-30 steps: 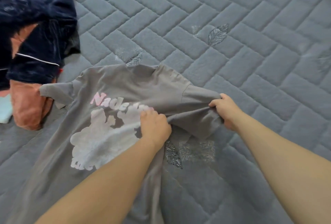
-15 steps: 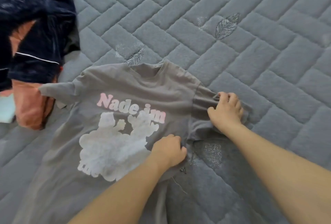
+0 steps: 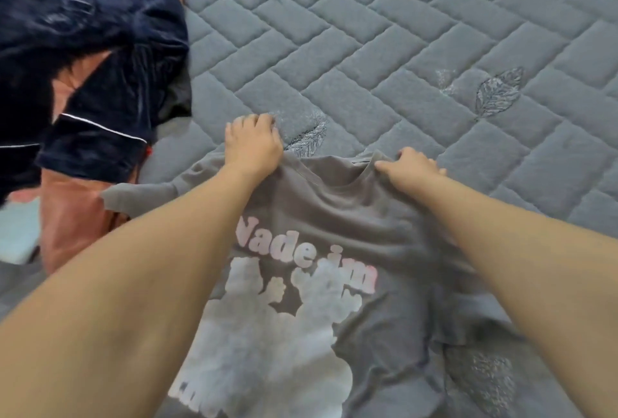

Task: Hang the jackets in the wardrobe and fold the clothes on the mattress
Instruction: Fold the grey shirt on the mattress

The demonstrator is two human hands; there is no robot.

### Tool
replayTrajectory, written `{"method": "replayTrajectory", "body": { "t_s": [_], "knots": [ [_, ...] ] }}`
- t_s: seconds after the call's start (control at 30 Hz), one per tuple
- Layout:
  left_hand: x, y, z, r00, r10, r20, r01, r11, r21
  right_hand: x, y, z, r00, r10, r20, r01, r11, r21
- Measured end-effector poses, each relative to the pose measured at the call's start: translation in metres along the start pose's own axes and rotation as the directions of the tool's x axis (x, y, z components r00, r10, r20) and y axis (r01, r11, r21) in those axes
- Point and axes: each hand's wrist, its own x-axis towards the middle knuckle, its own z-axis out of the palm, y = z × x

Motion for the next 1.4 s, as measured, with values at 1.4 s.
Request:
{"method": "replayTrajectory", "body": {
  "t_s": [1.4],
  "knots": [
    [0.055,-0.105,-0.014,0.934,-0.097,0.343,0.185,0.954,-0.234,-0.007,-0.071,0.14,0.808,-0.4,-0.434,0.272,0.905,-0.328]
  ]
}}
